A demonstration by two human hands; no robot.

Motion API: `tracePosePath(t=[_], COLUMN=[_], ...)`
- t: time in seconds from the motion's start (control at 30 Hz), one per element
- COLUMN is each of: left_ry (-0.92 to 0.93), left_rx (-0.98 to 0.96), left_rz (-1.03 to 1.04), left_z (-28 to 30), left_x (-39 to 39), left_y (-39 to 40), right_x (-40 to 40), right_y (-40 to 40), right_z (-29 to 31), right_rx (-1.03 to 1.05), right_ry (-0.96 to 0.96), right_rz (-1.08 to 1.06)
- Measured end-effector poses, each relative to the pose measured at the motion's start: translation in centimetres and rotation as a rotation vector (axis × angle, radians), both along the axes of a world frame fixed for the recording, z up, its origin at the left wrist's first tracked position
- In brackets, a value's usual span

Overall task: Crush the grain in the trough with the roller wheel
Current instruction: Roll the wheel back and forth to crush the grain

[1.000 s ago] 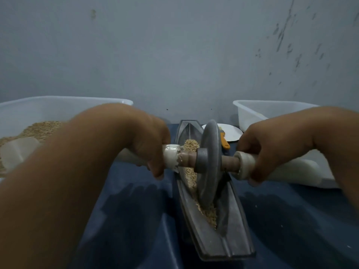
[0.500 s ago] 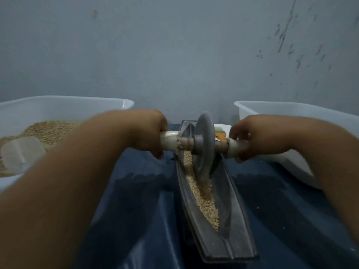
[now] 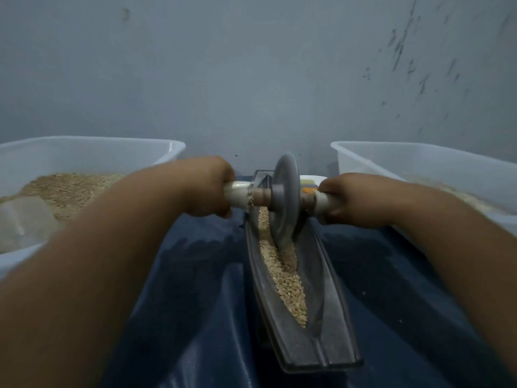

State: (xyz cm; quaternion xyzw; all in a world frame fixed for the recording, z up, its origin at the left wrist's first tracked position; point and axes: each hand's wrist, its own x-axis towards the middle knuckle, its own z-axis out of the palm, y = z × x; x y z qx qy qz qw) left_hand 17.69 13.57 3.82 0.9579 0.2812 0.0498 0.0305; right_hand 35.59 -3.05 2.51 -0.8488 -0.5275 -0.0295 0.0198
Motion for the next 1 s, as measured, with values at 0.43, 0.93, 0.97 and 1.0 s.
tracePosePath(t=[0.43, 0.93, 0.97, 1.0], left_ry=[0.338, -0.007, -0.003, 0.010], left_rx=[-0.449, 0.003, 0.021, 0.025], left_rz=[-0.005, 0.023, 0.028, 0.019], left_z=[3.3, -2.5, -2.6, -2.4], left_x=[-3.5, -0.4, -0.3, -0.3], left_y=[-0.1, 1.8, 1.7, 1.6], right_x=[-2.2, 0.9, 0.9, 0.9], right_y=[-3.5, 0.6, 0.5, 0.3], right_z=[5.6, 0.1, 0.1, 0.4], right_rx=[-0.379, 0.148, 0.130, 0.077], right_ry=[0.249, -0.099, -0.075, -0.030], right_rz=[0.035, -0.024, -0.025, -0.029])
